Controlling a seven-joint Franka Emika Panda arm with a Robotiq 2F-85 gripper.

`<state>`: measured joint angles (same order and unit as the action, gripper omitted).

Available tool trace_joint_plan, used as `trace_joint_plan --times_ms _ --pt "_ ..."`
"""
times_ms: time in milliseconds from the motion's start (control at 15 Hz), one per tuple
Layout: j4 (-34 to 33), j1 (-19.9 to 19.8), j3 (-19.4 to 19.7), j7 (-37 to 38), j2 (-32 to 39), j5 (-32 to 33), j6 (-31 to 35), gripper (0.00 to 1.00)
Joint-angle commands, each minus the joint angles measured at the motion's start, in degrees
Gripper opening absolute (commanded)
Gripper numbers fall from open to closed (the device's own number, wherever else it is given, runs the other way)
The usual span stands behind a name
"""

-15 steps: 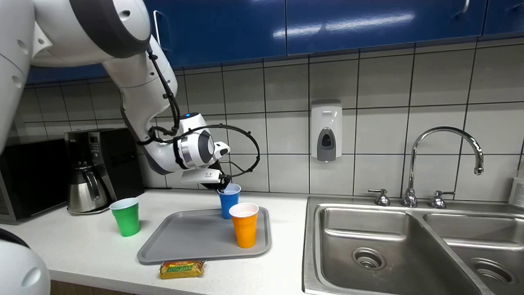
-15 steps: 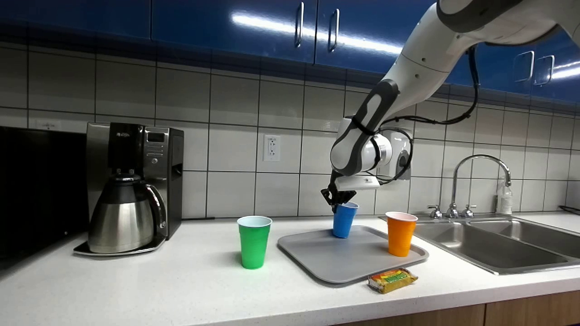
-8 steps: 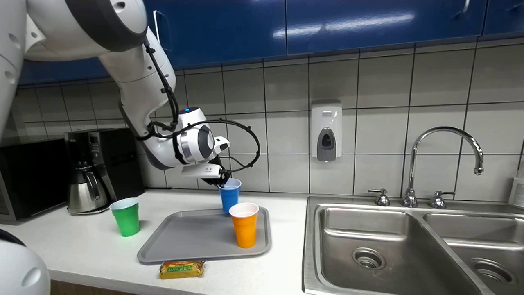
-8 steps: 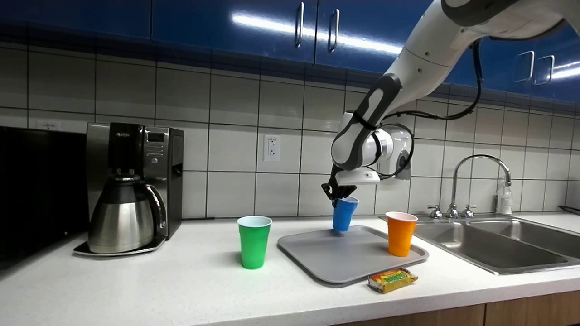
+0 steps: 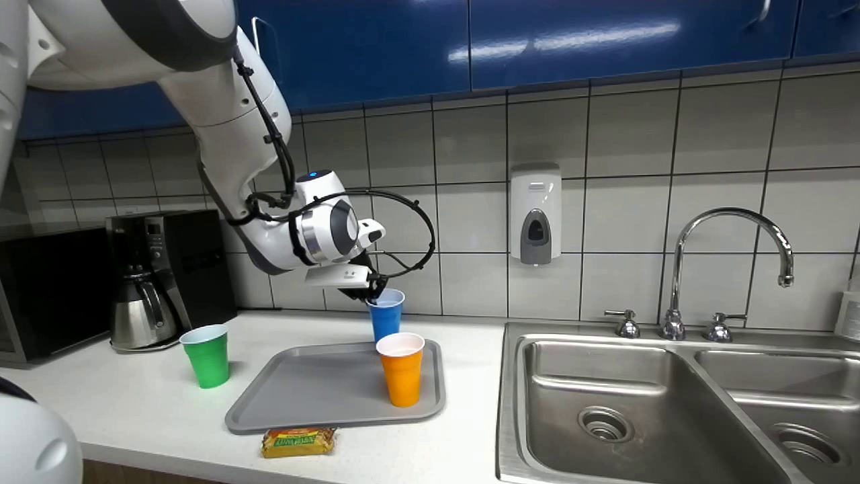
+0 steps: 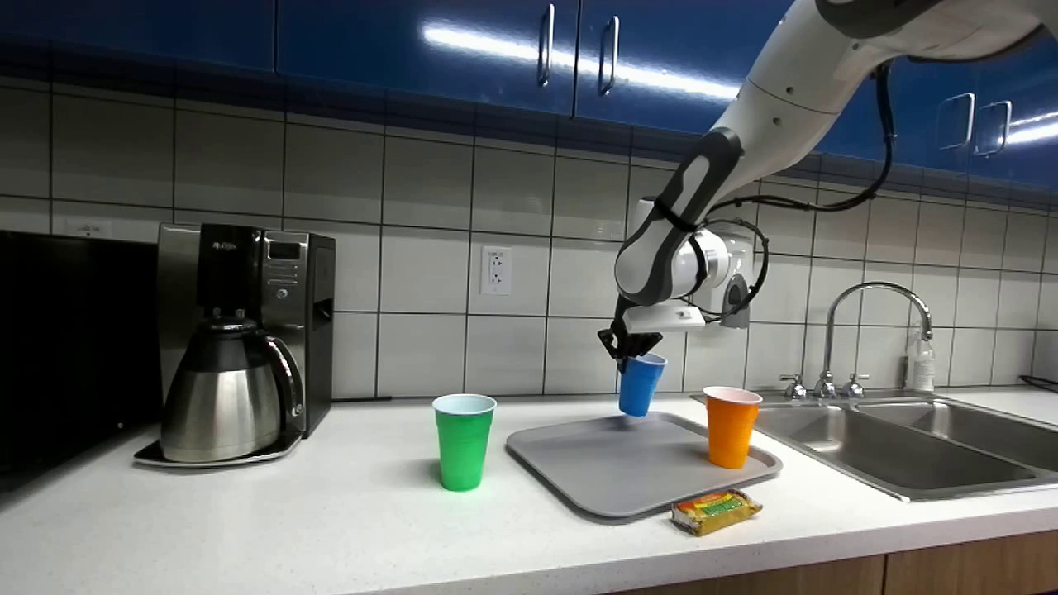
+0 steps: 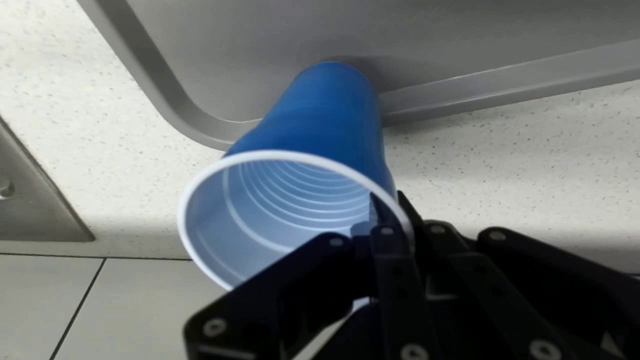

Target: Remove the cups from the tray

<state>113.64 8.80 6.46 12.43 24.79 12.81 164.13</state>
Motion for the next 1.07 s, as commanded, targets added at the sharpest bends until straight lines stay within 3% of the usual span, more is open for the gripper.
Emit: trace_joint_plan --times_ms 0,1000 --pt "2.6 0.0 1.4 -1.2 -2.7 0.7 0.7 0.01" --pt "2.6 -0.1 7.8 -0.2 -1.2 4.5 1.2 0.01"
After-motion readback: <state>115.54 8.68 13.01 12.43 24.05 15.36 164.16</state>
